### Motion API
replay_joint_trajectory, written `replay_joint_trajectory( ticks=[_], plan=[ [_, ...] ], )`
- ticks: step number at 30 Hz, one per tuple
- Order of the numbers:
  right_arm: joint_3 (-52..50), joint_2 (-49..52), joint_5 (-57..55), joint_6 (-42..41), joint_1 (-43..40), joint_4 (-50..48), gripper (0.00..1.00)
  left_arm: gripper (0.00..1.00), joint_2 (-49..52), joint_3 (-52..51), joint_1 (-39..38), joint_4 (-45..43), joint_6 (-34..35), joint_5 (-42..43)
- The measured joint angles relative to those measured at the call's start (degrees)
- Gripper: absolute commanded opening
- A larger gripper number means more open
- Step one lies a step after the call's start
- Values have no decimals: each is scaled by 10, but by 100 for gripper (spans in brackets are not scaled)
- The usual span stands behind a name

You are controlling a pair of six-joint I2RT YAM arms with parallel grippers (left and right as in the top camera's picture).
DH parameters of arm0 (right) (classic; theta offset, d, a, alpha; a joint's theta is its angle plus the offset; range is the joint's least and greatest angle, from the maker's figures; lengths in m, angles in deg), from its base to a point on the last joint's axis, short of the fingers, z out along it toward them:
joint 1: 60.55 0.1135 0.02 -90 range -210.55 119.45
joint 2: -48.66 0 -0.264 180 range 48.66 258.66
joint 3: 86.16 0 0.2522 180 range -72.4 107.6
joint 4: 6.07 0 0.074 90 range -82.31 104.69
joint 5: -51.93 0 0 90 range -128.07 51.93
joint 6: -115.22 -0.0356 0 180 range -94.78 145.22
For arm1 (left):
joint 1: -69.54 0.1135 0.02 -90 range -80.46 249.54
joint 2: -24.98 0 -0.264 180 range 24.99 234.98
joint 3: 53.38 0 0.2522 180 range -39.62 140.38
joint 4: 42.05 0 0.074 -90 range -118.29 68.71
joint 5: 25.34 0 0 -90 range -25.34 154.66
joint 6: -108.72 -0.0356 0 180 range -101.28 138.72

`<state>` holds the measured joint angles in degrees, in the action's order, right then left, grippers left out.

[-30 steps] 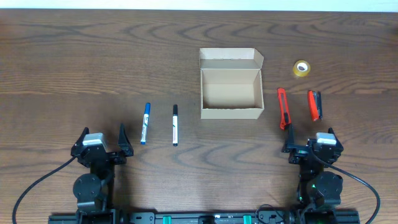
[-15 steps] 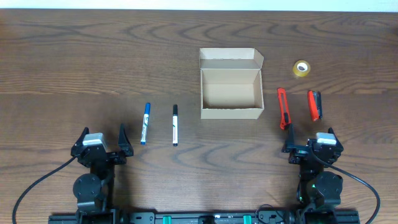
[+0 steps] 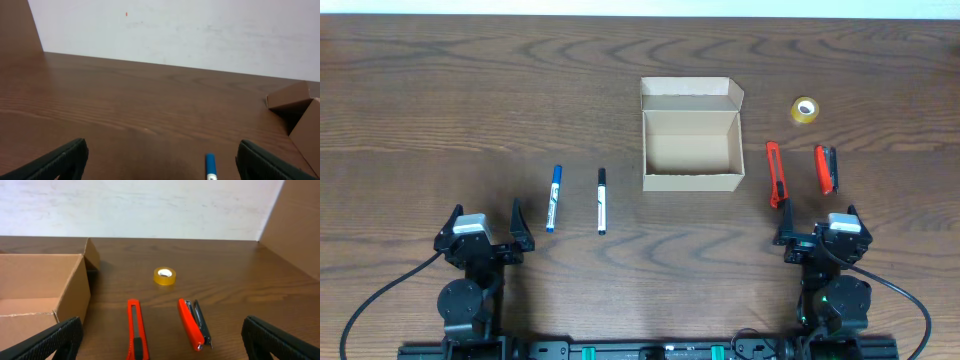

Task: Pack container

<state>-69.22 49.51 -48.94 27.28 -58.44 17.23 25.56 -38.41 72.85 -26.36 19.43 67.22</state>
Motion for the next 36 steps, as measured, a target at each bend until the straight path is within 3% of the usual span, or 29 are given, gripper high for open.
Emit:
replay_joint_trajectory(
  ticks=[21,24,30,36],
  plan=[
    [1,0,41,0,0,-28,99,95,0,0,0,0,0,0],
    [13,0,55,0,0,7,99,95,0,0,0,0,0,0],
    [123,25,50,6,0,120,99,95,0,0,0,0,0,0],
    [261,143,34,4,0,181,99,95,0,0,0,0,0,0]
  ],
)
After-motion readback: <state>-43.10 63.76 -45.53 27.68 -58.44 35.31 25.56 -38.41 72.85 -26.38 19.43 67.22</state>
